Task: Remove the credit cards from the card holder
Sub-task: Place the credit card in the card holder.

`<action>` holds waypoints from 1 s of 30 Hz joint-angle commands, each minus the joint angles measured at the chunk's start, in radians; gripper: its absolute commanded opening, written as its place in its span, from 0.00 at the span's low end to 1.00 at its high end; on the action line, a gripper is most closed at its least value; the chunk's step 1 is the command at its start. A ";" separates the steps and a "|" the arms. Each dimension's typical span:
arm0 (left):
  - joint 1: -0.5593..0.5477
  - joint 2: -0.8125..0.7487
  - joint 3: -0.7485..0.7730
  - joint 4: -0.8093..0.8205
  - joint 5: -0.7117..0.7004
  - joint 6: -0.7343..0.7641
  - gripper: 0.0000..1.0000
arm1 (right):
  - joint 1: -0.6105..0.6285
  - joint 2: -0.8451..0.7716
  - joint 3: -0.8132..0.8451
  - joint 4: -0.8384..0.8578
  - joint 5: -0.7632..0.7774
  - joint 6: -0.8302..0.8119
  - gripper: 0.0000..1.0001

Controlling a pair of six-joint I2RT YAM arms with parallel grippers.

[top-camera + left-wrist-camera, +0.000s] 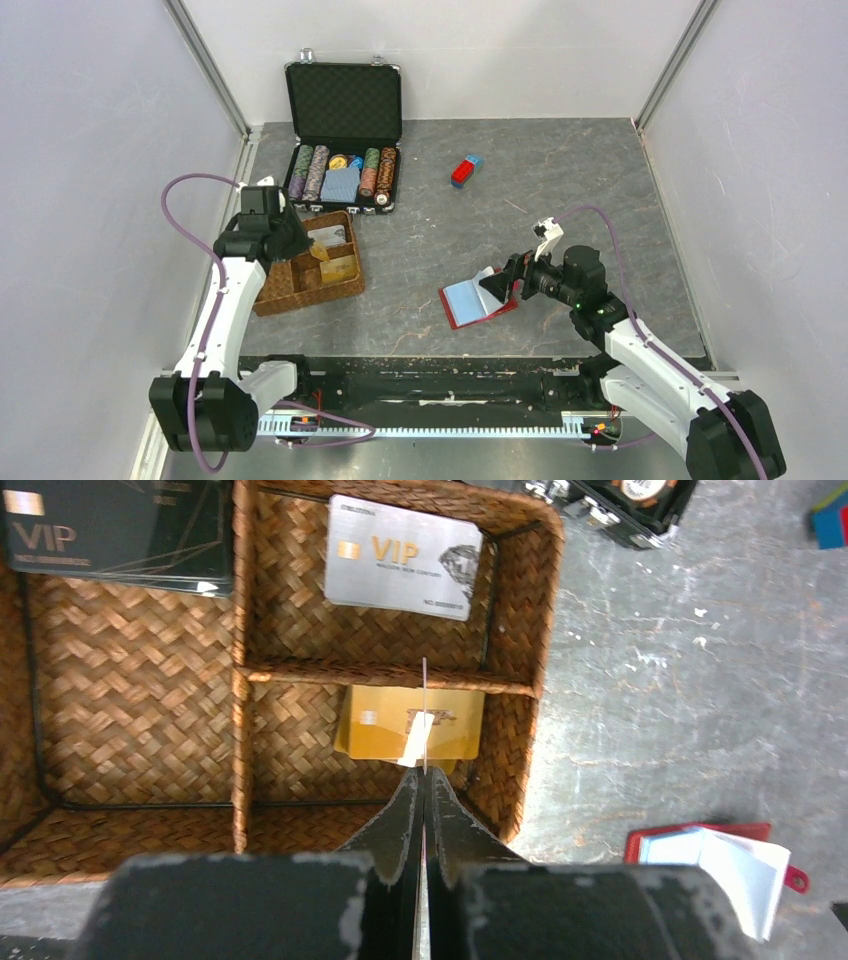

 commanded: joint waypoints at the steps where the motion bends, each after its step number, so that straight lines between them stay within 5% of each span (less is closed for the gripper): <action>1: 0.049 -0.010 -0.037 0.016 0.119 0.052 0.02 | -0.002 0.008 0.048 0.053 -0.024 0.007 0.97; 16: 0.061 -0.099 0.026 -0.131 0.084 0.040 0.02 | -0.002 -0.037 0.039 0.026 -0.042 -0.001 0.97; 30: 0.060 -0.056 -0.095 0.087 0.177 -0.009 0.02 | -0.001 -0.041 0.038 0.050 -0.051 0.018 0.97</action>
